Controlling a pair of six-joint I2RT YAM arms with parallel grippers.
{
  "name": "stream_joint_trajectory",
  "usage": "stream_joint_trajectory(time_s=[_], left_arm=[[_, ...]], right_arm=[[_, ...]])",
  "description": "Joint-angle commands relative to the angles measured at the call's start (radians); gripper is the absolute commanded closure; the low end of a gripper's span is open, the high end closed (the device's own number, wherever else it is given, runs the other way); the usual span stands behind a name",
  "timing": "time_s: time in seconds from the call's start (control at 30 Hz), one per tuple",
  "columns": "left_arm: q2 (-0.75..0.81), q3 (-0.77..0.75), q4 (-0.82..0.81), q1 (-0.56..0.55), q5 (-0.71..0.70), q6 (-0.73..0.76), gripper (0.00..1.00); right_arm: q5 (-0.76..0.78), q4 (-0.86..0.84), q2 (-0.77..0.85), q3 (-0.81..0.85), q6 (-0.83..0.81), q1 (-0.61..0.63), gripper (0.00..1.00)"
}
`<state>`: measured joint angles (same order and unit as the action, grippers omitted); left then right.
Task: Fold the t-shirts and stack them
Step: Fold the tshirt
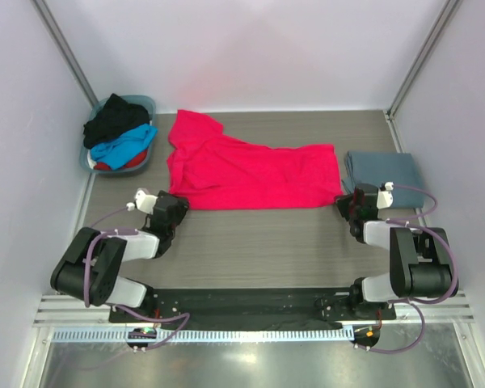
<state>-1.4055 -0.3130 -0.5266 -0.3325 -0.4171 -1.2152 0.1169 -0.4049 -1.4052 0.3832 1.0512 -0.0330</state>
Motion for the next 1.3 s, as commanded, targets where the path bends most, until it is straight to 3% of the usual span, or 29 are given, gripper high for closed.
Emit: stream_joint_trajectory(time_s=[0.0,0.2,0.37,0.47,0.53,0.7,0.97,1.27], left_arm=[[-0.035,-0.034,-0.093,-0.003,-0.066,0.026,0.48],[-0.073,-0.046,-0.092,-0.002,-0.080,0.026,0.56],[-0.096,-0.066,-0.050,-0.002,-0.089,0.028,0.56],[-0.116,-0.093,-0.017,0.006,-0.147,0.051,0.64],[-0.147,-0.107,-0.012,0.021,-0.163,0.051,0.65],[-0.170,-0.103,-0.073,0.096,-0.111,0.048,0.75],[-0.035,-0.104,0.101,0.199,-0.230,0.069,0.74],[-0.015,-0.084,0.088,0.251,-0.161,0.054,0.77]], right_arm=[[-0.010,-0.049,-0.005,0.022,0.003,-0.002,0.99],[-0.016,-0.052,-0.002,0.019,0.009,-0.001,0.99],[-0.011,-0.051,0.018,0.016,0.010,-0.002,0.99],[-0.014,-0.051,0.026,0.011,0.012,-0.002,0.99],[-0.017,-0.054,0.026,0.009,0.015,-0.002,0.99],[-0.023,-0.060,0.028,0.000,0.024,-0.004,0.99],[-0.054,-0.043,0.071,-0.017,0.046,-0.056,0.99],[-0.095,-0.054,0.072,-0.040,0.049,-0.094,0.99]])
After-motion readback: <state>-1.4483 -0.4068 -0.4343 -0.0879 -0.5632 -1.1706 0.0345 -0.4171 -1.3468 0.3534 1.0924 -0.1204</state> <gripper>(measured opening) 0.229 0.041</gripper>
